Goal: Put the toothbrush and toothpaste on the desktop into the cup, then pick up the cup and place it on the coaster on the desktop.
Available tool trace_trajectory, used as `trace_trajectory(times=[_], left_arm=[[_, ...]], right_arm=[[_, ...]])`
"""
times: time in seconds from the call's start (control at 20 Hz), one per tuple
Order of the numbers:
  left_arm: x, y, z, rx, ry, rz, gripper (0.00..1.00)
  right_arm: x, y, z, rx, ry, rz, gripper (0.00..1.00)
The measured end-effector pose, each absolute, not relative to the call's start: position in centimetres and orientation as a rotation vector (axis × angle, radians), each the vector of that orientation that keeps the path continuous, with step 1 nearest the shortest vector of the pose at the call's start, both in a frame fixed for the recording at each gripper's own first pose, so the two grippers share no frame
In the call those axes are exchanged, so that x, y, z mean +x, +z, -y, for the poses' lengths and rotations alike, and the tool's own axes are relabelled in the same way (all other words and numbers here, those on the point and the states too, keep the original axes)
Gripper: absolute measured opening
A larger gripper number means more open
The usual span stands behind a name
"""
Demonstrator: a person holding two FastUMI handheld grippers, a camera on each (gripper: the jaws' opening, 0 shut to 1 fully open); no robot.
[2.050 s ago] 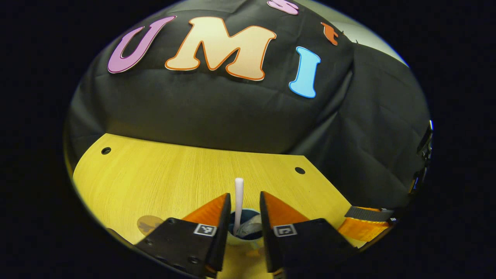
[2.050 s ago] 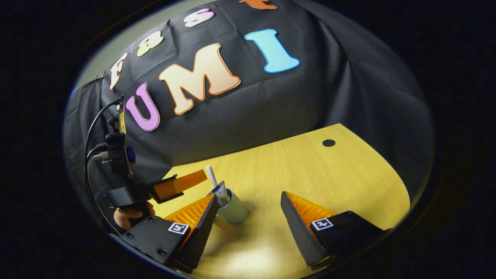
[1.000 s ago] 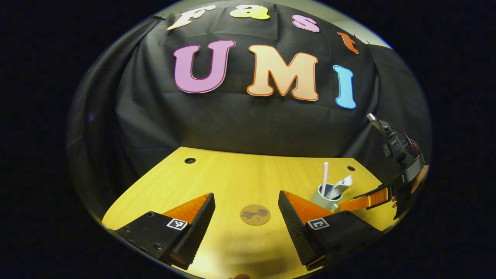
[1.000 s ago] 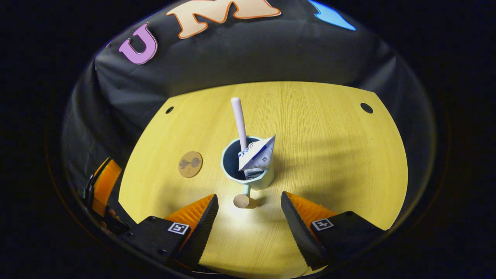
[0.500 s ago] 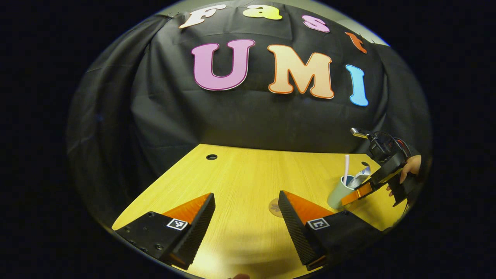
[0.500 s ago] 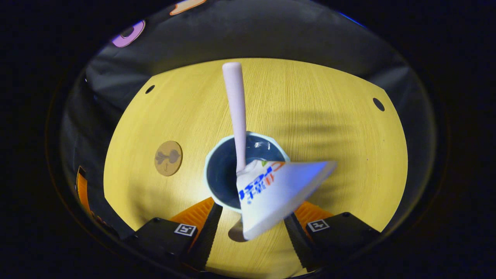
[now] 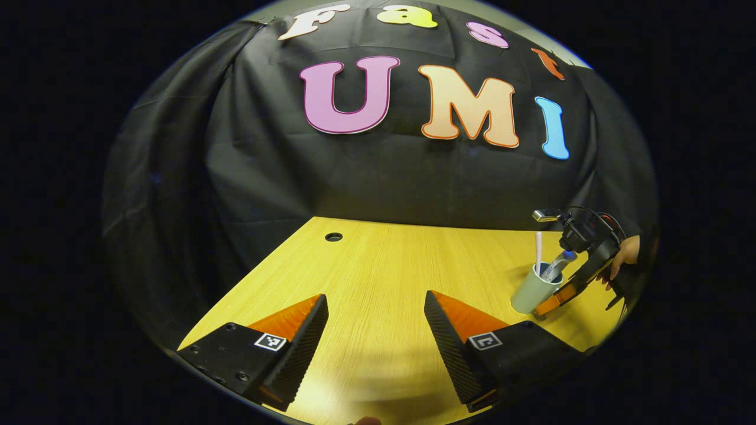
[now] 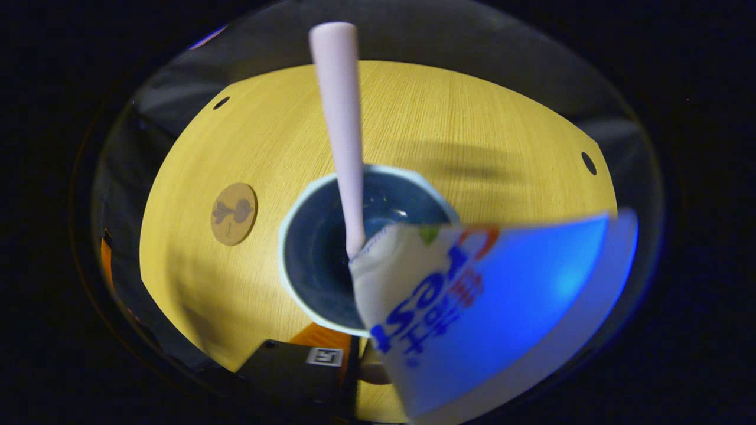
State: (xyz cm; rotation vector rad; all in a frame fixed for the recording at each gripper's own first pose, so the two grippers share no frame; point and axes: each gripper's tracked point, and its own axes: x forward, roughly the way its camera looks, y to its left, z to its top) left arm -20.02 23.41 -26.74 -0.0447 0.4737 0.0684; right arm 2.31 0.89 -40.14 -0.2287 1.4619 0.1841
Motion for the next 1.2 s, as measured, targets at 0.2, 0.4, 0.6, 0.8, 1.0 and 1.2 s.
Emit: trace_trajectory(times=[0.2,0.4,0.6,0.8,1.0,1.2], left_arm=[[-19.6,-26.8,-23.6,-0.046,0.054,-0.474,0.95],[-19.4,-27.1,-24.3,-0.044,0.048,-0.48,0.95],[-19.3,-27.3,-25.0,-0.047,0.04,-0.48,0.95],[-19.3,-27.6,-26.2,-0.051,0.04,-0.486,0.95],[-19.5,-27.8,-27.7,-0.055,0.052,-0.489,0.95],[-19.7,-28.0,-29.3,-0.056,0.067,-0.491,0.95]], right_arm=[[2.0,-39.8,-1.7,-0.219,0.204,-1.456,0.27],[2.3,-39.1,-4.2,-0.189,0.222,-1.416,0.27],[2.5,-38.5,-6.7,-0.191,0.253,-1.396,0.27],[3.0,-38.0,-10.7,-0.187,0.303,-1.379,0.27],[3.4,-38.5,-15.0,-0.199,0.359,-1.374,0.27],[3.3,-39.5,-18.5,-0.223,0.389,-1.381,0.27]])
